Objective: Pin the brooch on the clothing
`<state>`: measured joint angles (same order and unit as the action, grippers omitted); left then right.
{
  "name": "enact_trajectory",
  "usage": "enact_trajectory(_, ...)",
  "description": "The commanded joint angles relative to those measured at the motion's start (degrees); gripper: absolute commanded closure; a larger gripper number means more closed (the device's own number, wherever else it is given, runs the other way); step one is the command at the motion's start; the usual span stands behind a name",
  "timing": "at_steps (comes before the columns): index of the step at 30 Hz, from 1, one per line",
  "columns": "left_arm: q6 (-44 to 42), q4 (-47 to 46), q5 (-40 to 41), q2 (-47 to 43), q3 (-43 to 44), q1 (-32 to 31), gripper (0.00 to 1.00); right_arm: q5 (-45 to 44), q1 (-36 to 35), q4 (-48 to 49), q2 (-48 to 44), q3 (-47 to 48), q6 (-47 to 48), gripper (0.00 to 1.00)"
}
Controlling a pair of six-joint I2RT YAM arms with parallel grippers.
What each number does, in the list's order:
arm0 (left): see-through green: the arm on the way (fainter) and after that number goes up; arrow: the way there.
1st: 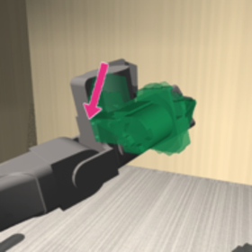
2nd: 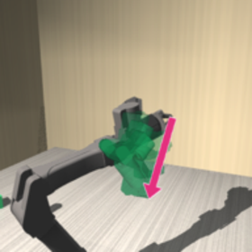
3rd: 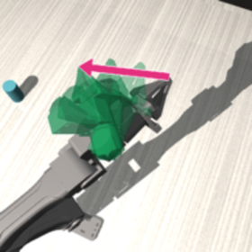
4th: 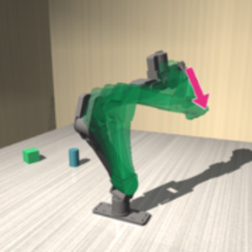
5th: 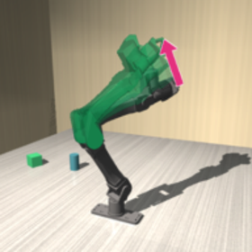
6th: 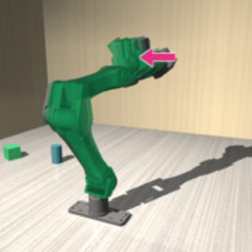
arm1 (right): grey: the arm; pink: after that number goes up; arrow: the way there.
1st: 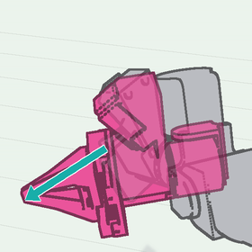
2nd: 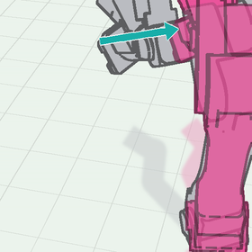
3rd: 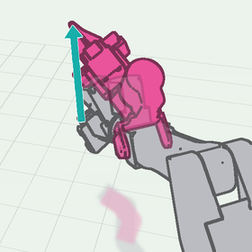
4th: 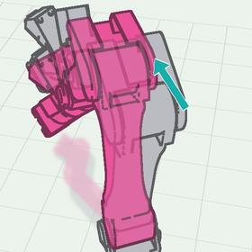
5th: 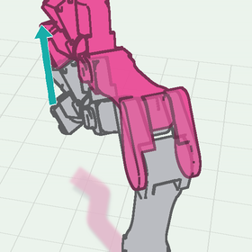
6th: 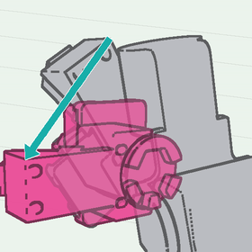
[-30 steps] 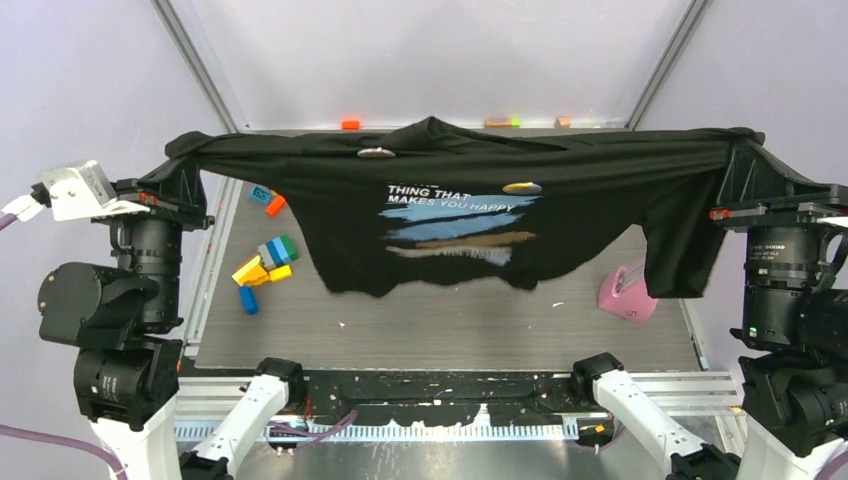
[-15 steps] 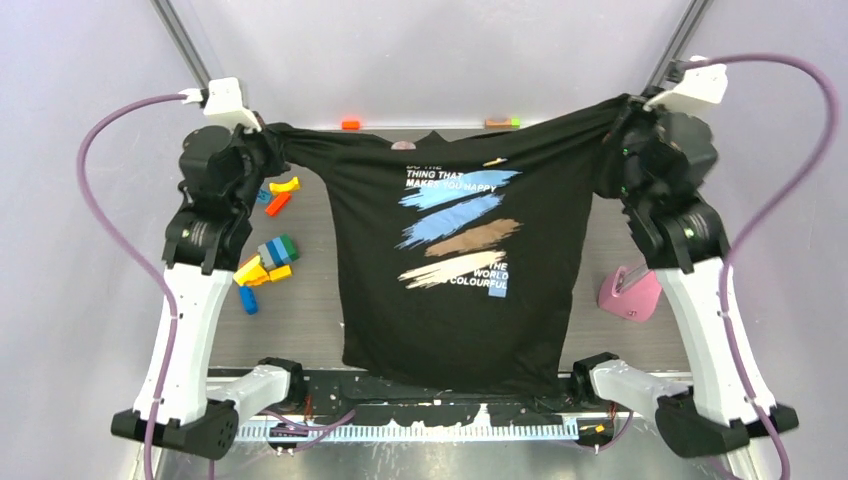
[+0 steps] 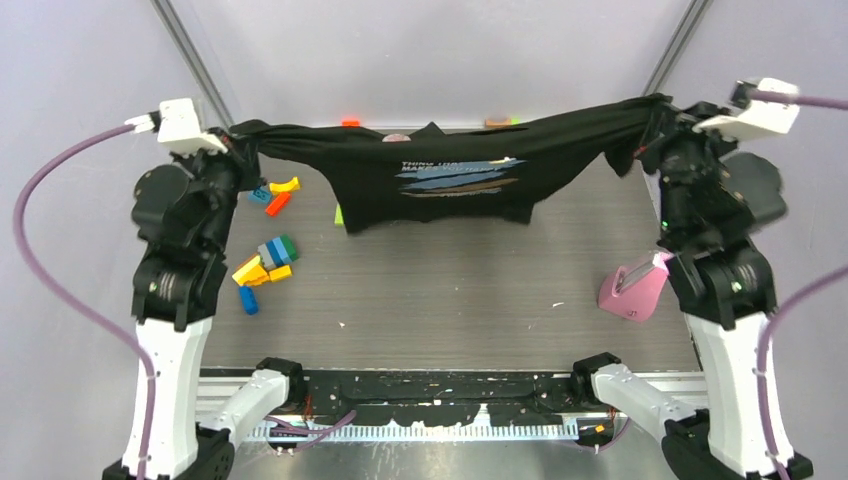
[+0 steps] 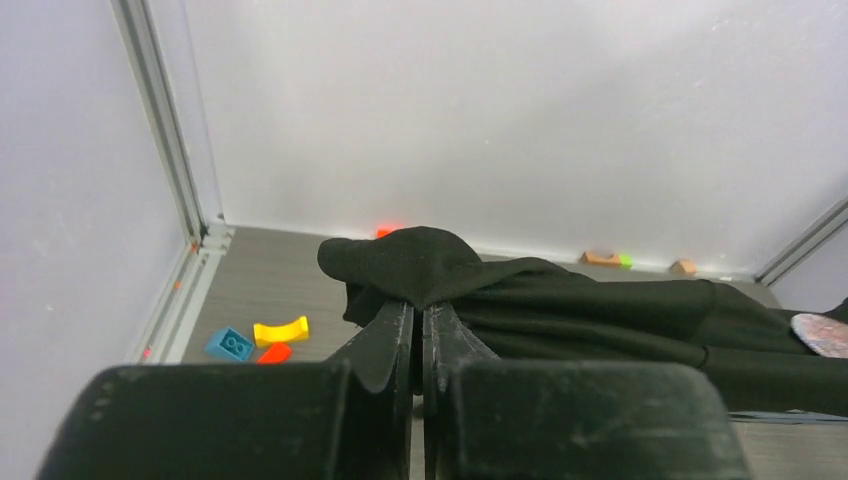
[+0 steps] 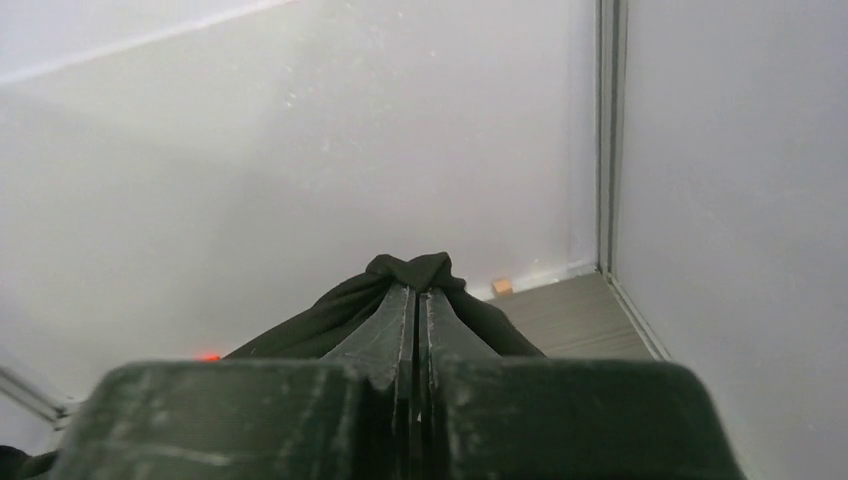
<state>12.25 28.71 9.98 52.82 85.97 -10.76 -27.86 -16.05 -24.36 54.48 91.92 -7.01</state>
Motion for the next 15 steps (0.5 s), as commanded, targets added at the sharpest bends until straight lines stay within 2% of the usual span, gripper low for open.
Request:
enact_trajectory(1,-3.2,0.3,2.6,-5.5,4.0,0.4,1.00,2.0,0.1,-0.2,-5.3,3.9,-1.0,1.00)
enact_trajectory(8,-3.8,4.5,-0.6,-7.5,7.6,0.4,1.00,2.1,0.1,-3.8,-8.8,5.2,-0.8,1.00)
enact_trajectory(15,-2.0,4.0,-1.5,-5.9,5.4,0.4,1.00,-2.6,0.1,-2.9,-7.2,0.1,-0.4,1.00)
